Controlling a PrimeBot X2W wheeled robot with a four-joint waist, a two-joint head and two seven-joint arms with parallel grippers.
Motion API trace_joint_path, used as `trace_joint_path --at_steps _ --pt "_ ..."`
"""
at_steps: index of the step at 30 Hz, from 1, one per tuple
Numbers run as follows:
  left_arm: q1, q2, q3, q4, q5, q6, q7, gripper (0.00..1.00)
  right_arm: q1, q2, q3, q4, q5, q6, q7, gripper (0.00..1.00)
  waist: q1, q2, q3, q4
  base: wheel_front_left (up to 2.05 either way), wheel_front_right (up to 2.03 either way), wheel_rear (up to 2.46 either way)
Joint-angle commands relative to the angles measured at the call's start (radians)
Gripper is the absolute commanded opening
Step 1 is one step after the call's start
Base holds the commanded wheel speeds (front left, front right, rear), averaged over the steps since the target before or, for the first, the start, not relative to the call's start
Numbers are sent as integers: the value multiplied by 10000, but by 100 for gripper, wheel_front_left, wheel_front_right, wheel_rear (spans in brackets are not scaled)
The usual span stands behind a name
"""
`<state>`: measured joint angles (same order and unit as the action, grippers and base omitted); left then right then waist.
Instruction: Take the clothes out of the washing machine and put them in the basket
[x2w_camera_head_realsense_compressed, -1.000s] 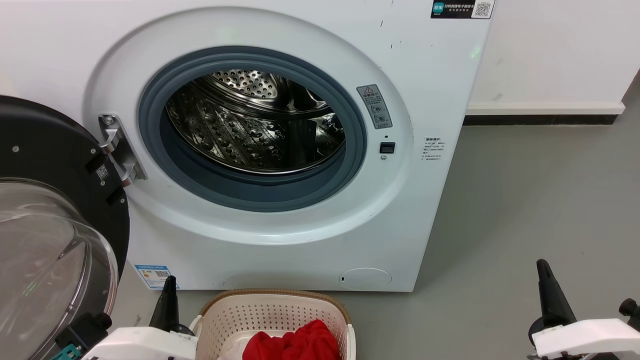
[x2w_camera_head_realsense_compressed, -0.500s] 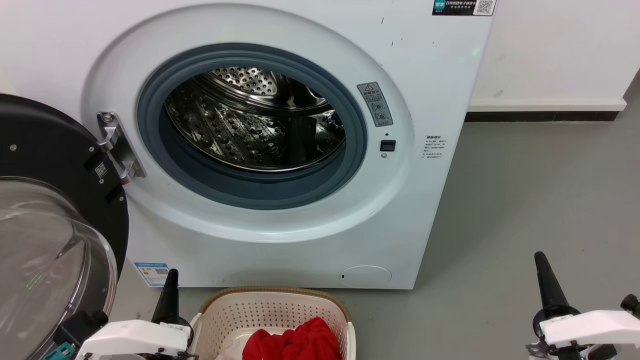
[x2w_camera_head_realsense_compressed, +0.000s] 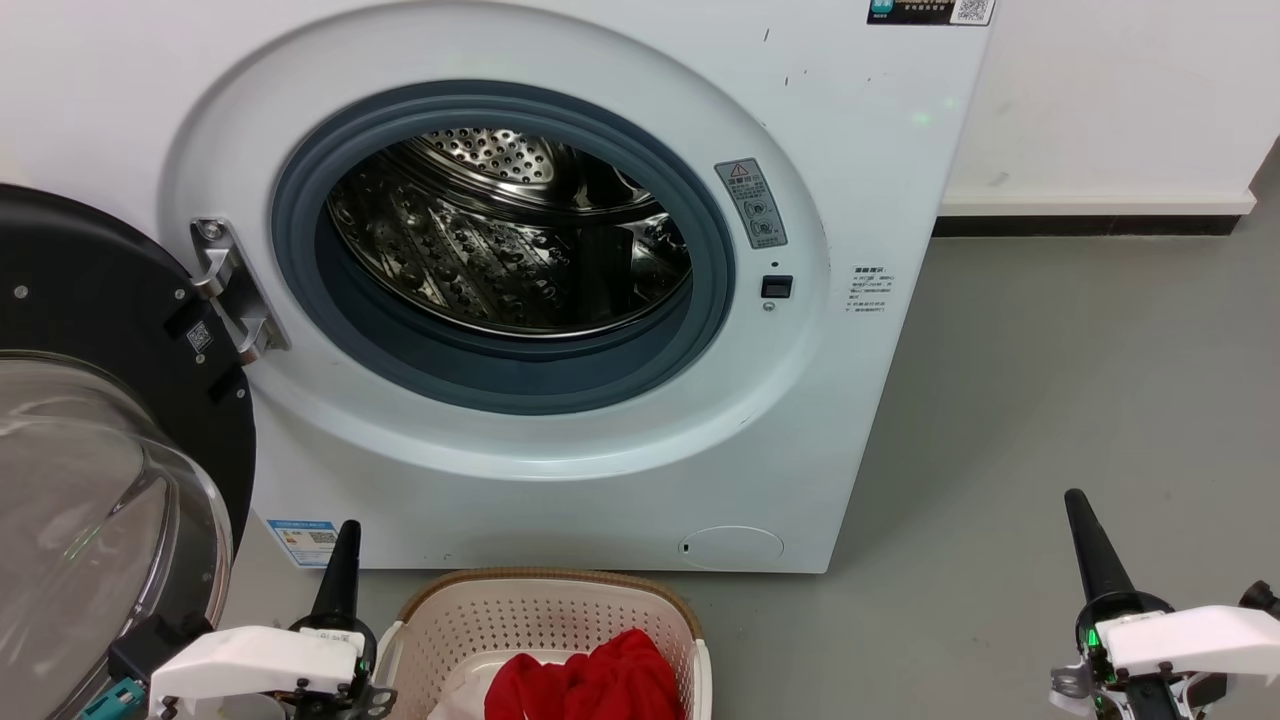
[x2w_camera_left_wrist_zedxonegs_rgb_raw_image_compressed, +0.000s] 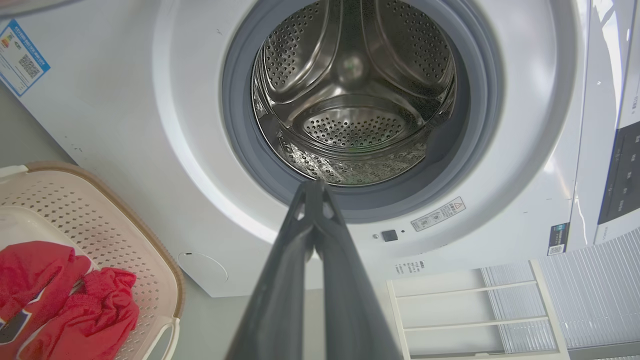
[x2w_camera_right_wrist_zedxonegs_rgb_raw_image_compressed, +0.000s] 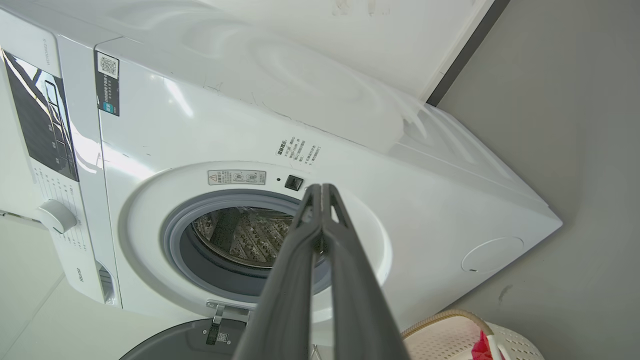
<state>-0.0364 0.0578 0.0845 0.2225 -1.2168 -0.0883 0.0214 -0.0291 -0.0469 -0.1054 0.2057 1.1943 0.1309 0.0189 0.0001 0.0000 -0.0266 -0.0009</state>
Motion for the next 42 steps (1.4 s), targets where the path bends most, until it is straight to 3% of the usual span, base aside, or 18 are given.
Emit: trace_joint_path --at_steps 1,42 --pt "-234 12 47 -43 -170 -63 36 0 -270 -42 -13 -18 197 0 57 0 0 0 4 1 0 0 0" --pt "-757 -79 300 214 -3626 -430 885 0 -825 -51 -80 370 3841 -3 895 0 -1 0 262 8 0 0 0"
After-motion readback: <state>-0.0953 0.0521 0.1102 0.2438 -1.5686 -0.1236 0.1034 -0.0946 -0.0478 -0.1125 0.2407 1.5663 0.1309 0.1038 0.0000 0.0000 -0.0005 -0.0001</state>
